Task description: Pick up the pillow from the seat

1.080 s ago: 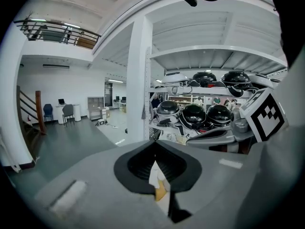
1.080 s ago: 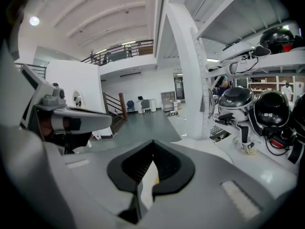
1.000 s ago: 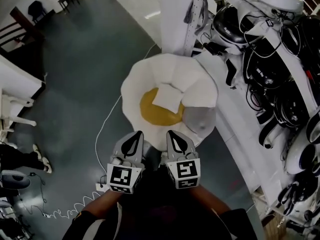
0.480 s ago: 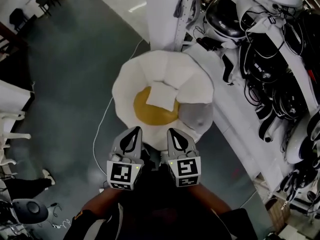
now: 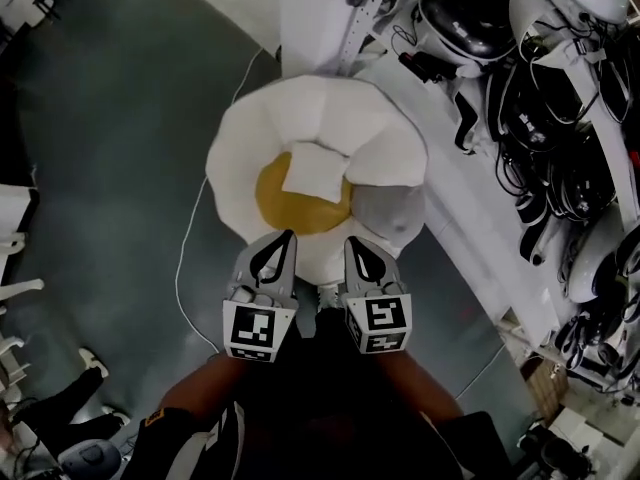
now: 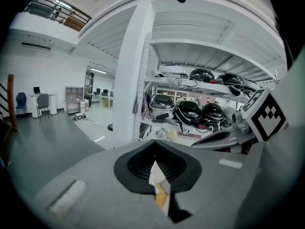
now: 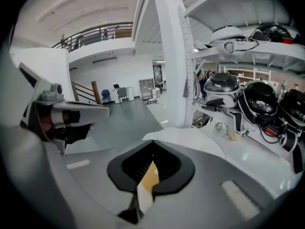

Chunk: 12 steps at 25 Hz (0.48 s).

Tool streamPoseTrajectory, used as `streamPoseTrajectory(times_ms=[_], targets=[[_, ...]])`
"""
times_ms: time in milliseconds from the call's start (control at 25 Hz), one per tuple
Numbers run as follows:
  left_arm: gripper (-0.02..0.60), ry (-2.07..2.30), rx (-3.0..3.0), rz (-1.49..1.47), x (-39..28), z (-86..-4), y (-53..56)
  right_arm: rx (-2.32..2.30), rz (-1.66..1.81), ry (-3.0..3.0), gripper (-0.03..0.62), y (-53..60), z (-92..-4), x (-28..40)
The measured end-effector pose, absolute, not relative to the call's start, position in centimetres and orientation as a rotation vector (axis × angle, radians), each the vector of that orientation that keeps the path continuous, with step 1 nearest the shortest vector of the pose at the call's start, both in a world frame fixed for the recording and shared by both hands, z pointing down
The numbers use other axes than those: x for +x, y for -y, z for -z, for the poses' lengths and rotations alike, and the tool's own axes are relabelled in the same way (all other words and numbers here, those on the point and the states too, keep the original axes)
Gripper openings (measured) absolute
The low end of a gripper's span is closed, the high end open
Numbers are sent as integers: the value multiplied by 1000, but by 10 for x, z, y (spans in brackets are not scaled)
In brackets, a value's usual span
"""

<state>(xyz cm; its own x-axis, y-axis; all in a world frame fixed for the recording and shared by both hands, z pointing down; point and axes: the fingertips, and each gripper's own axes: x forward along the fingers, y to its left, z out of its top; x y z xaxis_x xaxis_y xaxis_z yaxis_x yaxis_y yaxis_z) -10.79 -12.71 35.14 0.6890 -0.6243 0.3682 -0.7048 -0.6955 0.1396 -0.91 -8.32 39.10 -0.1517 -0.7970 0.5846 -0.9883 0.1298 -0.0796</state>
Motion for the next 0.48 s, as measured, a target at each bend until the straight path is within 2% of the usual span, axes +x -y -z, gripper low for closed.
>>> streamPoseTrajectory(times_ms=[480], targets=[[2,970,2660,-530,-83,-411,162,1760,-709,1912,2,122,-445,14]])
